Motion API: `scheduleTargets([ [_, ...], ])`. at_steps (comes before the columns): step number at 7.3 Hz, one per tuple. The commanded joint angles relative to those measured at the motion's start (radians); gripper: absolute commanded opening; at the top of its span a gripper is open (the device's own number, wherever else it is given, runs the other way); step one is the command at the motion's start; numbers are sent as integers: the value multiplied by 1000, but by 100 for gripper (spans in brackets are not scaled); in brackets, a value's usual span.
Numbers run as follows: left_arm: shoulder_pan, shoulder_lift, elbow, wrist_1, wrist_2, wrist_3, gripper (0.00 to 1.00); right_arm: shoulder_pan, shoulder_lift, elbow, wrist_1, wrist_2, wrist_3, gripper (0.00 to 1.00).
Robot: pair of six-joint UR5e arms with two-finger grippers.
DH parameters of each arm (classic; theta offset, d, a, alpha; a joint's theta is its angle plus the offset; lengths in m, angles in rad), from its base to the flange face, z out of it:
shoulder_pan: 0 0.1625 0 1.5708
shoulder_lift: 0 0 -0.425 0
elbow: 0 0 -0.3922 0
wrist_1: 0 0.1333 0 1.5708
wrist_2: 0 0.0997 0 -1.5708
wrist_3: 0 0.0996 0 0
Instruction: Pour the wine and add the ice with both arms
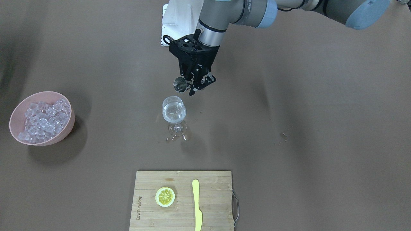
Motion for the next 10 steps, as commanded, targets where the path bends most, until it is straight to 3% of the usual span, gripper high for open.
scheduleTargets([
  [1, 1, -16, 32, 21, 0, 2, 0, 0, -5, 5, 0, 1, 0, 100],
  [3, 1, -68, 38, 119, -21, 2, 0, 0, -7, 5, 0, 1, 0, 100],
  [6, 1, -70, 63, 121, -21, 2, 0, 0, -10, 5, 0, 1, 0, 100],
  [10, 1, -99, 67, 216, -20, 37, 0, 0, -11, 6, 0, 1, 0, 100],
])
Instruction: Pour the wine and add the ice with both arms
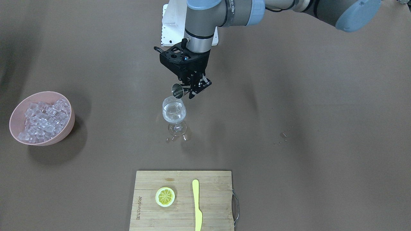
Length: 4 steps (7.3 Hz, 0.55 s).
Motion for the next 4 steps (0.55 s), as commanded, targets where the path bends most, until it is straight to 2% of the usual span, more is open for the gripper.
scheduleTargets([
  [1, -1, -21, 2, 63, 1, 28, 0, 0, 0, 0, 0, 0, 0, 100],
  [4, -1, -78, 48, 129, 10, 30, 0, 0, 0, -1, 0, 0, 0, 100],
])
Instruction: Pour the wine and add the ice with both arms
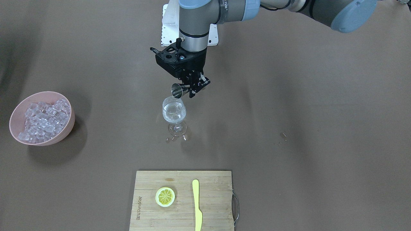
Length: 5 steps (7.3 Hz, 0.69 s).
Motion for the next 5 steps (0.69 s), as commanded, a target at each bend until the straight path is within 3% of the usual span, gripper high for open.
scheduleTargets([
  [1, -1, -37, 32, 48, 6, 3, 0, 0, 0, -1, 0, -2, -2, 100],
  [5, -5, -53, 43, 96, 8, 18, 0, 0, 0, -1, 0, 0, 0, 100],
])
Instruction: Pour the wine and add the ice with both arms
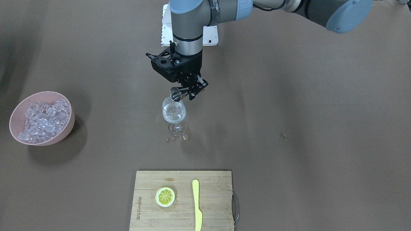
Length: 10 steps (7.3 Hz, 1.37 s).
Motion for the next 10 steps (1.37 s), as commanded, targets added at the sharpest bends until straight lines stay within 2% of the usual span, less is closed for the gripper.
scheduleTargets([
  [1, -1, -16, 3, 52, 3, 37, 0, 0, 0, 1, 0, 1, 0, 100],
  [2, -1, -19, 4, 55, 4, 38, 0, 0, 0, 1, 0, 1, 0, 100],
  [4, 0, -83, 24, 154, 32, 43, 0, 0, 0, 0, 0, 1, 0, 100],
  [8, 0, -102, 60, 205, 90, 101, 0, 0, 0, -2, 0, 1, 0, 100],
  [10, 2, -146, 76, 279, 121, 121, 0, 0, 0, -2, 0, 1, 0, 100],
])
